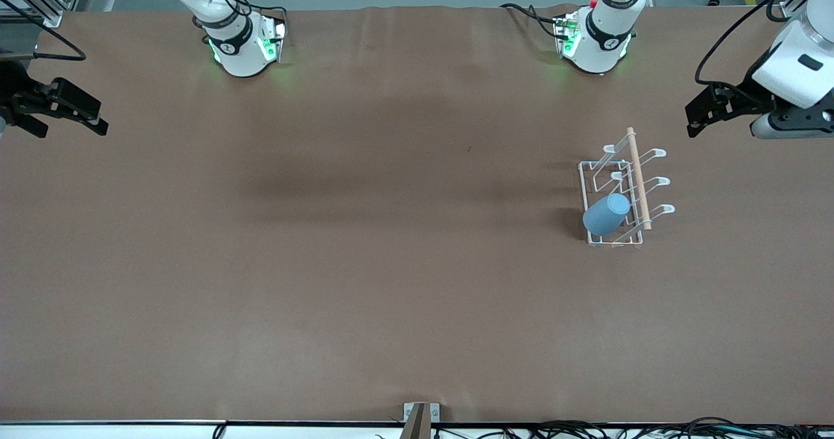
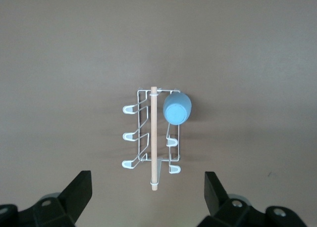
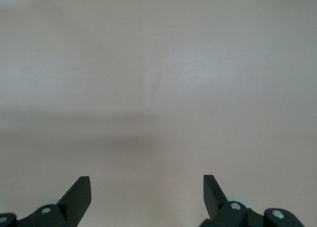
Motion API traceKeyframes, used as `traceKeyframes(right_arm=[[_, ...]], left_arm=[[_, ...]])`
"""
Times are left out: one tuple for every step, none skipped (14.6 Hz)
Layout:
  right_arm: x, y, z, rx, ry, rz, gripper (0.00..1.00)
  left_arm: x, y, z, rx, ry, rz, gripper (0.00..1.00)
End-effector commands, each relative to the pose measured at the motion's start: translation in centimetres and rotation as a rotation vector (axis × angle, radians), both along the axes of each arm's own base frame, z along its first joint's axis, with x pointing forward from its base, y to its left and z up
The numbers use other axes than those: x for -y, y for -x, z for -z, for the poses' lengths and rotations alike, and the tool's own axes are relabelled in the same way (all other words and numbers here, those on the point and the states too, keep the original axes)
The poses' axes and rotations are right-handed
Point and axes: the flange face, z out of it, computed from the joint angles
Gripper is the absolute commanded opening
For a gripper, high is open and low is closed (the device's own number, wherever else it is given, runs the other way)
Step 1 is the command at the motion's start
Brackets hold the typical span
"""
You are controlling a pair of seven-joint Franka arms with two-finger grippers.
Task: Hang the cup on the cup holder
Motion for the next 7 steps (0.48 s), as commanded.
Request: traceKeyframes(right_arm=[[0.50, 0.12, 0.11, -0.006, 0.008, 0.002, 1.00], [0.58, 0.10, 0.10, -0.004, 0.008, 0.003, 1.00], [0.50, 0.11, 0.10, -0.004, 0.008, 0.002, 1.00], [0.50, 0.11, 0.10, -0.004, 0.008, 0.002, 1.00], [0.40, 0.11, 0.03, -0.003, 0.007, 0.000, 1.00], [0.48, 0.11, 0.10, -0.004, 0.007, 0.002, 1.00], [0.48, 0.11, 0.10, -0.004, 0.007, 0.002, 1.00]], left_arm=[[-0.21, 0.99, 0.09, 0.007, 0.031, -0.050, 1.00], [-0.07, 1.25, 0.14, 0.005, 0.045, -0.087, 1.00], [-0.05, 1.36, 0.20, 0.004, 0.046, -0.102, 1.00], [-0.06, 1.36, 0.25, -0.001, 0.045, -0.092, 1.00], [-0.05, 1.20, 0.12, 0.001, 0.046, -0.075, 1.00], [0.01, 1.16, 0.06, 0.003, 0.045, -0.069, 1.00], [0.09, 1.17, -0.02, 0.004, 0.045, -0.068, 1.00]])
